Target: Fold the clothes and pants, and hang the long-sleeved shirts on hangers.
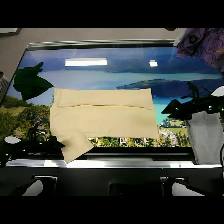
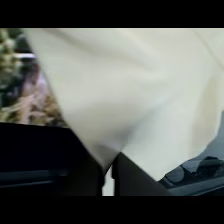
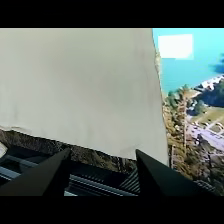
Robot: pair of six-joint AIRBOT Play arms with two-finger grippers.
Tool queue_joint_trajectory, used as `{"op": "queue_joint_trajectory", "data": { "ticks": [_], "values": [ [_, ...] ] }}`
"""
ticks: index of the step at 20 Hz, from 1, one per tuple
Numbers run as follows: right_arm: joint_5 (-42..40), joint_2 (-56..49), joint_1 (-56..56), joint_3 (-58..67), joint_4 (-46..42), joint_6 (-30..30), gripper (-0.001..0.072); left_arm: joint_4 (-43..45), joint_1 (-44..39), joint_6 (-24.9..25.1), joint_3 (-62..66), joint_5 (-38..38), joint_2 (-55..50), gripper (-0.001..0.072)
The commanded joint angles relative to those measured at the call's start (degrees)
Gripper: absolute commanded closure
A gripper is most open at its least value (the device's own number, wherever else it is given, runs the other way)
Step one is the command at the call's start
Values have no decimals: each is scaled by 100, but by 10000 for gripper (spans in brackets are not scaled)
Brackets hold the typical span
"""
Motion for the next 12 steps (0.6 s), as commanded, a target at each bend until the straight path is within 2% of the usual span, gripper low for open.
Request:
{"op": "queue_joint_trajectory", "data": {
  "ticks": [1,6,12],
  "values": [
    [234,4,-4,-2,-417,-142,240,-195,-157,7,-11,-7,-50,682],
    [-192,2,-116,-533,-885,-190,240,-192,-153,7,-9,-157,-39,683],
    [-850,-22,-114,-1718,-428,-586,232,-195,-153,7,-9,-254,-35,683]
  ]
}}
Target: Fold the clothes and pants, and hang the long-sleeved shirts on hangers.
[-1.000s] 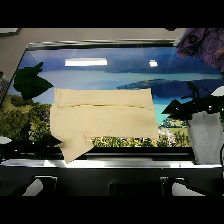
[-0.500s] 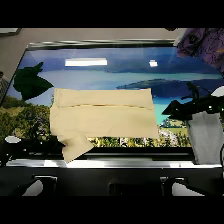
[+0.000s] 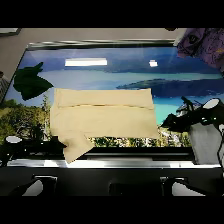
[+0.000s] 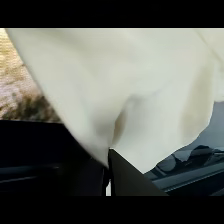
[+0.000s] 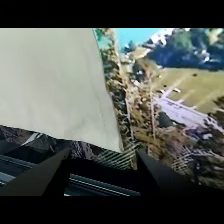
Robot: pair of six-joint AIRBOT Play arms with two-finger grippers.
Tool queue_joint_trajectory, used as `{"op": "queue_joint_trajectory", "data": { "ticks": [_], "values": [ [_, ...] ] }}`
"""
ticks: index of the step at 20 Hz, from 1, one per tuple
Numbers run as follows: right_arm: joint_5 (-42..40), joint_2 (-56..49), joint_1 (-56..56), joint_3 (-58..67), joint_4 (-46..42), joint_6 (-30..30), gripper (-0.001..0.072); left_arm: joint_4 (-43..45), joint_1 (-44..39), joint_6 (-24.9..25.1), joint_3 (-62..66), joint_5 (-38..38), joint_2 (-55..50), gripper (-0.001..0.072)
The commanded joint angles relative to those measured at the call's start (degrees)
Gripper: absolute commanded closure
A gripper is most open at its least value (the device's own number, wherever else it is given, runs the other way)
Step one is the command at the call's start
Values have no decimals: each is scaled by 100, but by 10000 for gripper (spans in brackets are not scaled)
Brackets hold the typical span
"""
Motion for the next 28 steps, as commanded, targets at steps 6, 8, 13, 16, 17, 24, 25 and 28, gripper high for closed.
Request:
{"op": "queue_joint_trajectory", "data": {
  "ticks": [6,8,13,16,17,24,25,28],
  "values": [
    [-579,-251,0,-909,660,-507,160,-9,-4,-17,-2,-107,4,683],
    [-588,-382,0,-977,1001,-610,163,-9,-4,-17,-2,-151,4,683],
    [-490,-529,103,-997,1644,-708,376,-9,-4,-17,2,-166,4,683],
    [-341,-492,136,-997,1895,-769,687,-7,37,-136,179,-192,9,684],
    [-308,-417,136,-997,1917,-713,686,0,92,-262,323,-258,22,684],
    [175,831,136,-997,791,581,687,986,358,-2015,1119,-1276,1316,685],
    [302,1043,136,-997,579,761,687,1244,358,-2367,1121,-1515,1716,685],
    [608,1558,136,-997,249,1091,687,1578,358,-2968,1121,-2131,2911,686]
  ]
}}
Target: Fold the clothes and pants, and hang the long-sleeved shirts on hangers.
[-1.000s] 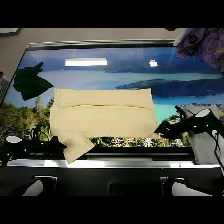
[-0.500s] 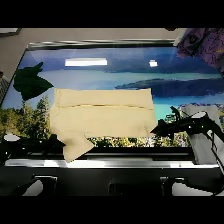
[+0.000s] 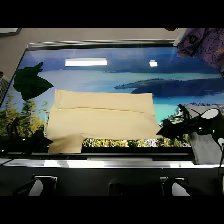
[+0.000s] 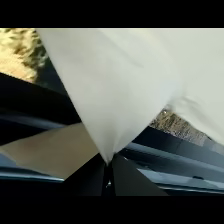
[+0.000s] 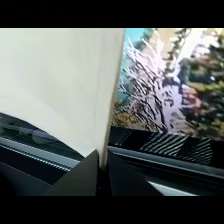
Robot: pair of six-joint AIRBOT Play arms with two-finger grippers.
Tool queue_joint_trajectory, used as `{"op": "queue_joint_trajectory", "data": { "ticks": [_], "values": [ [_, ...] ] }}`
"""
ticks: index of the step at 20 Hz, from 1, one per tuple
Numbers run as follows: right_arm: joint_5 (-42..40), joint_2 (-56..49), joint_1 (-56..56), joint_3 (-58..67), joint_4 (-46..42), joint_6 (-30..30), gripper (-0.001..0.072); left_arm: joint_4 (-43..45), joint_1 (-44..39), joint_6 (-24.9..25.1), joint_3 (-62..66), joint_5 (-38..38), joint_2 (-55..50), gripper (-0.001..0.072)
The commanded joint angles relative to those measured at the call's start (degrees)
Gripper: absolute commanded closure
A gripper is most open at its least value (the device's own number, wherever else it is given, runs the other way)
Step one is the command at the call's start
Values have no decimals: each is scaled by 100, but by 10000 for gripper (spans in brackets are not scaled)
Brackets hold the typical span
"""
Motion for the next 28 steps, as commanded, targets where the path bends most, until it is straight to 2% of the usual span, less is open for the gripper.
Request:
{"op": "queue_joint_trajectory", "data": {
  "ticks": [1,3,6,9,13,15,20,28],
  "values": [
    [420,595,4,-2,-442,479,687,431,15,-789,52,-754,1257,686],
    [535,737,4,-2,-461,483,688,417,13,-758,52,-866,1554,686],
    [387,741,7,50,-310,199,688,197,13,-385,92,-664,1281,686],
    [-188,686,433,321,-201,-109,688,-66,-4,107,409,-234,448,686],
    [-898,168,1115,872,-852,225,688,-98,-286,570,1231,448,-1001,686],
    [-1147,-184,1178,1152,-835,249,688,-96,-518,697,1714,734,-1786,686],
    [-1342,-1019,1178,1915,-839,243,687,-98,-802,796,3080,901,-3453,686],
    [-1836,-1937,1178,2570,-616,83,687,-98,-1040,793,4990,894,-5128,686]
  ]
}}
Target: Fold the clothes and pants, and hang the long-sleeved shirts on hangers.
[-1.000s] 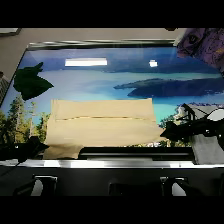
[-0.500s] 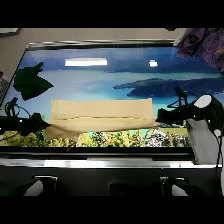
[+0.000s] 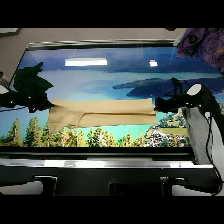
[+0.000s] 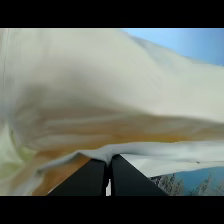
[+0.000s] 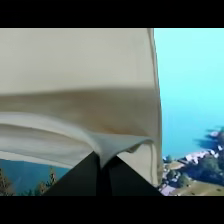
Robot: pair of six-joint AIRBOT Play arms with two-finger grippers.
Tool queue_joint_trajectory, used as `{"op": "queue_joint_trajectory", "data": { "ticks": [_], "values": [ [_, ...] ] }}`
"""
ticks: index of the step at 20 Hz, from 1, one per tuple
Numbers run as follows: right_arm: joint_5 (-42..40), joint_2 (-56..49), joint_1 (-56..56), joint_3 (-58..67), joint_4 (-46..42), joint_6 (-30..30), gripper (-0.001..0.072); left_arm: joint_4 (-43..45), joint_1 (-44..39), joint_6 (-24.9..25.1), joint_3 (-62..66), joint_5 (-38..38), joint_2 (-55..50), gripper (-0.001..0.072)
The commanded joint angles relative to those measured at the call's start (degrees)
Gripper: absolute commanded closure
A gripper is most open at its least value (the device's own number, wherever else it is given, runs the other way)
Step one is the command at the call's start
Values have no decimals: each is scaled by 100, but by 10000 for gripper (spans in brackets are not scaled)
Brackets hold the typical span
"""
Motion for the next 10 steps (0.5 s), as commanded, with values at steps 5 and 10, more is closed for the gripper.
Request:
{"op": "queue_joint_trajectory", "data": {
  "ticks": [5,10],
  "values": [
    [-699,-673,4,170,337,-170,686,2,-208,13,1115,-87,-1381,685],
    [-931,-929,2,179,809,-367,544,4,-299,2,1152,-59,-1703,413]
  ]
}}
